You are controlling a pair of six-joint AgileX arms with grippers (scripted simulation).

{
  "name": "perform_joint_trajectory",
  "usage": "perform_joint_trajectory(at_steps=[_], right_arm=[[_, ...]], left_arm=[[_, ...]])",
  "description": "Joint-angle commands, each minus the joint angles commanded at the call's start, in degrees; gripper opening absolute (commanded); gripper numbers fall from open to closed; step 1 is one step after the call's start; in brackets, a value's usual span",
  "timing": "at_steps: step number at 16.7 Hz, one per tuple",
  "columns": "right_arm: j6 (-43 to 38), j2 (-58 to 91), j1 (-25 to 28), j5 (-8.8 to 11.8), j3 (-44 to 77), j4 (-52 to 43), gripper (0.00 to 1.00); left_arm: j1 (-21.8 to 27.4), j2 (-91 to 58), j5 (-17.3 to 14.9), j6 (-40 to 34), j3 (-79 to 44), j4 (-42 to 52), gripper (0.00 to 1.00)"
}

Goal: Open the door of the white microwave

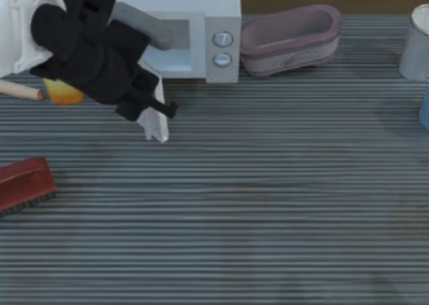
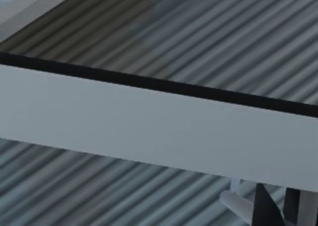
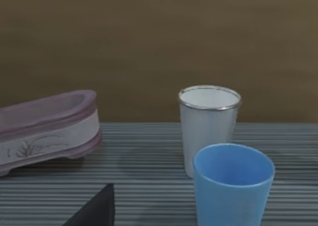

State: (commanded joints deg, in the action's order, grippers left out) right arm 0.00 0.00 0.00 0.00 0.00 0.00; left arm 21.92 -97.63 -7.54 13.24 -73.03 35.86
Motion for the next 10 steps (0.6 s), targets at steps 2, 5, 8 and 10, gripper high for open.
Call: perform_joint_trajectory(at_steps=[2,5,8,10], right_arm=[[0.00,0.00,0.00,0.00,0.00,0.00,1.00],[0.00,0.00,0.00,0.00,0.00,0.00,1.00],[0.00,0.00,0.00,0.00,0.00,0.00,1.00],[0.00,0.00,0.00,0.00,0.00,0.00,1.00]], left_arm=[[0.00,0.00,0.00,0.00,0.00,0.00,0.00],[0.20,-0.18,-0.31,-0.15,0.20,0.02,0.00],[-0.59,0.47,-1.30,1.78,0.41,0.18,0.00],[-1.79,0.90,-2.66,4.65,1.34,0.96,0.00]])
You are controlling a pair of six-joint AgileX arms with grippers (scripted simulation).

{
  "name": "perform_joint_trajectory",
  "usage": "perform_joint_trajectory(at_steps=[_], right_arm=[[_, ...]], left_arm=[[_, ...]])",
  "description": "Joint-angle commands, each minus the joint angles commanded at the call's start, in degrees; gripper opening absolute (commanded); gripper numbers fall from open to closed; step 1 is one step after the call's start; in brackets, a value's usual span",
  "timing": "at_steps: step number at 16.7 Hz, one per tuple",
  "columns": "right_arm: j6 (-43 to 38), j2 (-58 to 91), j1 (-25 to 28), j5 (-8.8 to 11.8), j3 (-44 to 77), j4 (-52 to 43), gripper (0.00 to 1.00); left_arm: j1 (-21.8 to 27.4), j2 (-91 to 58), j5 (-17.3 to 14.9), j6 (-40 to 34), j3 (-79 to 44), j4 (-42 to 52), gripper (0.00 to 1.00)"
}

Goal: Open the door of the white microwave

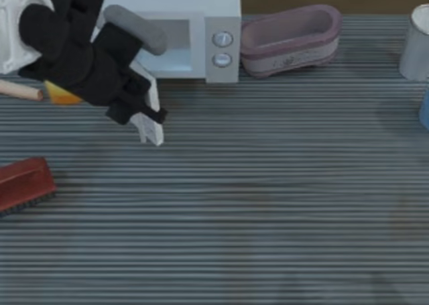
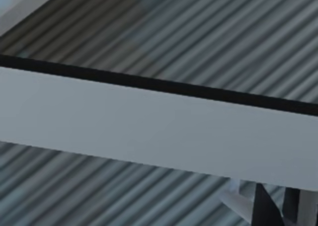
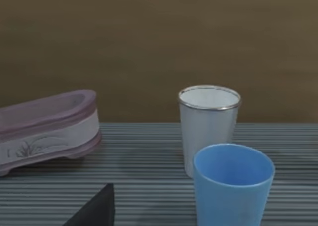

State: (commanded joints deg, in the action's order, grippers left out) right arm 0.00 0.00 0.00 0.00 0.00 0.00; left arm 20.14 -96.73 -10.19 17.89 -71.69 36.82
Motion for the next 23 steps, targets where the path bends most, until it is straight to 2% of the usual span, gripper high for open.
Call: perform_joint_trajectory(at_steps=[5,23], right_arm=[[0.00,0.00,0.00,0.00,0.00,0.00,1.00],[0.00,0.00,0.00,0.00,0.00,0.00,1.00]], left_arm=[[-2.34,1.62,-2.86,5.59,1.24,0.84,0.00],[-2.34,1.62,-2.86,5.59,1.24,0.84,0.00]])
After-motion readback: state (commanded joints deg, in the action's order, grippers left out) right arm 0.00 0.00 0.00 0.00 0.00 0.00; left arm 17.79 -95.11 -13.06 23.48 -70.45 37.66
